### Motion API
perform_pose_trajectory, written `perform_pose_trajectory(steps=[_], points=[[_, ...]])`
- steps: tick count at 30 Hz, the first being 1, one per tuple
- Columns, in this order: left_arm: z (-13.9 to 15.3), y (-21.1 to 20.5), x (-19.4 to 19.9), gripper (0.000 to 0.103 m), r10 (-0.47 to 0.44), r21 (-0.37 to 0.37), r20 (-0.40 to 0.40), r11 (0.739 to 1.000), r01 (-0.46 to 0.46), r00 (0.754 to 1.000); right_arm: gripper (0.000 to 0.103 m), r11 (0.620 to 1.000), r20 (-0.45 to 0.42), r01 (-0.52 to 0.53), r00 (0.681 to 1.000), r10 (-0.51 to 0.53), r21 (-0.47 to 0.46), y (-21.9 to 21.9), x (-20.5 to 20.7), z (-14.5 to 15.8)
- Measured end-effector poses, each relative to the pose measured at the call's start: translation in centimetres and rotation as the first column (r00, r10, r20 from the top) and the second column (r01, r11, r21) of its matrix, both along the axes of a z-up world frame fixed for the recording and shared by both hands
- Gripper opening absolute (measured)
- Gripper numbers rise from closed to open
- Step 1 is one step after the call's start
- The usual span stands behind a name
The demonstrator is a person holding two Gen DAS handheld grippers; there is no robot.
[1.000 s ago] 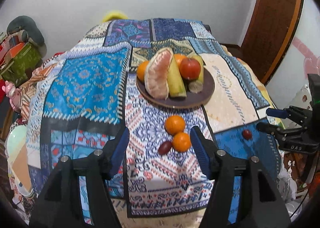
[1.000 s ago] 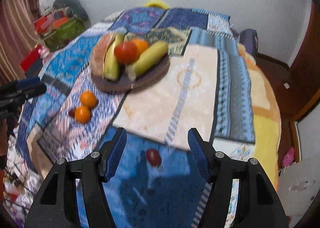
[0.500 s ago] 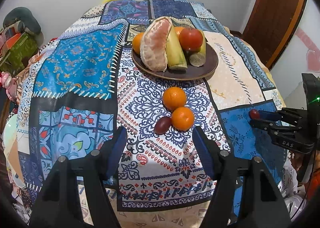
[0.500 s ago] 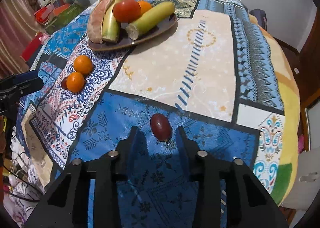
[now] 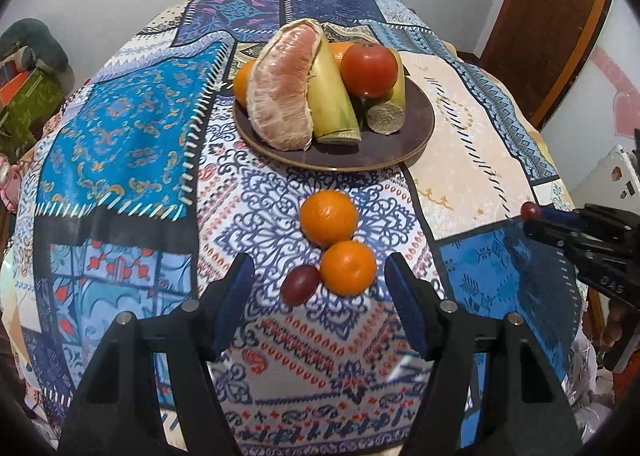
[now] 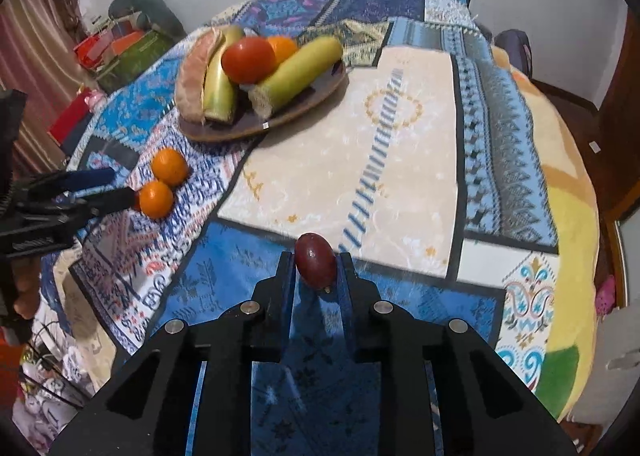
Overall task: Organize fruits
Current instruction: 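Grasp the dark red date with the right tool while the left tool grasps a tangerine, then carry the tangerine and date onto the plate and open both tools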
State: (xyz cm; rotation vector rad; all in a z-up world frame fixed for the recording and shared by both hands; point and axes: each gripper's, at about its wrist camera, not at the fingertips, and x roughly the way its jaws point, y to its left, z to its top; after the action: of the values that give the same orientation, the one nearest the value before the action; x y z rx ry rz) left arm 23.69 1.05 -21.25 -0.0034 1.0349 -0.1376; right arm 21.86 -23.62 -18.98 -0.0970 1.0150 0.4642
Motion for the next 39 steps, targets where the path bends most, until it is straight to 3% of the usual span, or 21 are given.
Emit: perform_pose_trajectory(steps=[7, 10, 15, 22, 32, 39], points=[[-0.7, -0.8, 2.2, 0.066, 0.008, 0.015, 0.011, 1.0, -0.008, 1.0, 0.019, 1.0, 0.035, -0.016, 0.999, 0.016, 0.017, 0.4, 0.7, 0.9], [-1.1, -1.3, 2.8, 0.055, 0.0, 0.044, 0.018, 0.999, -0.001, 1.0, 0.019, 0.999, 0.031, -0.021, 0.999, 0.021, 0.024, 0.5, 1.2, 0.7], [-2.0, -1.3, 3.5, 0.038, -0.002, 0.02, -0.013, 1.0, 0.003, 1.0, 0.019, 0.999, 0.022, -0.024, 0.999, 0.023, 0.032, 0.8, 1.9, 0.4], [-1.7, -0.8, 3.3, 0.037, 0.004, -0.007, -0.001, 1.0, -0.004, 1.0, 0.019, 0.998, 0.022, -0.041, 0.999, 0.04, 0.047, 1.7, 2.6, 0.5], [1.3, 0.0, 3.9, 0.037, 0.013, -0.032, 0.086, 0.999, -0.011, 0.996, 0.019, 0.993, 0.065, -0.093, 0.994, 0.089, 0.074, 4.4, 4.7, 1.7], [1.2, 0.3, 5.5, 0.037, 0.018, -0.051, 0.093, 0.999, -0.014, 0.996, 0.019, 0.988, 0.09, -0.133, 0.988, 0.126, 0.08, 7.3, 6.3, 2.0]])
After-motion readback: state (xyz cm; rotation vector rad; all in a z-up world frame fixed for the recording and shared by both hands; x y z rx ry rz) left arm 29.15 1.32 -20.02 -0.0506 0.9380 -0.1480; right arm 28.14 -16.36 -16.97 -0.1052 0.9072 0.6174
